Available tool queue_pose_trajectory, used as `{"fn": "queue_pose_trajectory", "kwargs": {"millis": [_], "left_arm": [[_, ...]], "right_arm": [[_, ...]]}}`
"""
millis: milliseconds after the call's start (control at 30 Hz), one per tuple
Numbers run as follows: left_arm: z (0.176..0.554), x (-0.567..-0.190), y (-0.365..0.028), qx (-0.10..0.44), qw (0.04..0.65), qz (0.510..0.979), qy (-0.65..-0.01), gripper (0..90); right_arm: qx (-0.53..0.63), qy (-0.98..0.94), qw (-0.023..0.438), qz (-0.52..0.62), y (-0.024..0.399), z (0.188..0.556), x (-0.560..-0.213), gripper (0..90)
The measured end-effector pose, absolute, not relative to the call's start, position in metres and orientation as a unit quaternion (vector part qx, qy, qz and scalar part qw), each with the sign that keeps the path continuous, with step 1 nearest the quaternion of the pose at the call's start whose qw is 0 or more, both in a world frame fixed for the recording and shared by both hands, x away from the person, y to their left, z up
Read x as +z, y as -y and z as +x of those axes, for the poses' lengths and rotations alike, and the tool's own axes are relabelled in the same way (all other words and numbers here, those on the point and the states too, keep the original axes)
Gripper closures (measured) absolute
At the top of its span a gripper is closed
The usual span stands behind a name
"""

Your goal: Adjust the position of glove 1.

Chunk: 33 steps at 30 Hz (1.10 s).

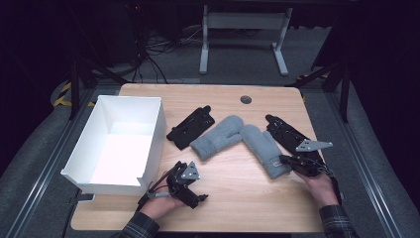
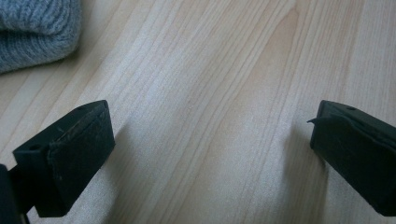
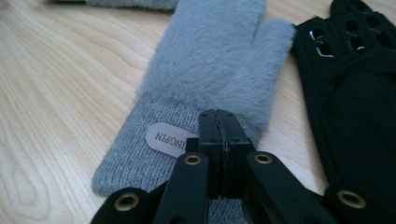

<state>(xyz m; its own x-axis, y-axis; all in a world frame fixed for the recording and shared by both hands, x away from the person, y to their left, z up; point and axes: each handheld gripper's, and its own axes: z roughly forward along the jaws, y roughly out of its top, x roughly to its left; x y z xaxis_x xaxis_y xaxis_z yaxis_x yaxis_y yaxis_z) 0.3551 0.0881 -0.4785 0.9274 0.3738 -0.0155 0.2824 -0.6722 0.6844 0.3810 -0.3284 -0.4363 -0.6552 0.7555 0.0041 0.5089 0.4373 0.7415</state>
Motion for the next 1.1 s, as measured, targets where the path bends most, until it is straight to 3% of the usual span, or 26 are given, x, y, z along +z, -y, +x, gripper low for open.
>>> {"fn": "queue_pose_trajectory", "kwargs": {"millis": [1100], "left_arm": [[0.355, -0.479, -0.088, 0.066, 0.364, 0.911, -0.182, 0.1]], "right_arm": [[0.381, -0.875, 0.091, 0.284, 0.256, 0.365, -0.438, 90.0]]}}
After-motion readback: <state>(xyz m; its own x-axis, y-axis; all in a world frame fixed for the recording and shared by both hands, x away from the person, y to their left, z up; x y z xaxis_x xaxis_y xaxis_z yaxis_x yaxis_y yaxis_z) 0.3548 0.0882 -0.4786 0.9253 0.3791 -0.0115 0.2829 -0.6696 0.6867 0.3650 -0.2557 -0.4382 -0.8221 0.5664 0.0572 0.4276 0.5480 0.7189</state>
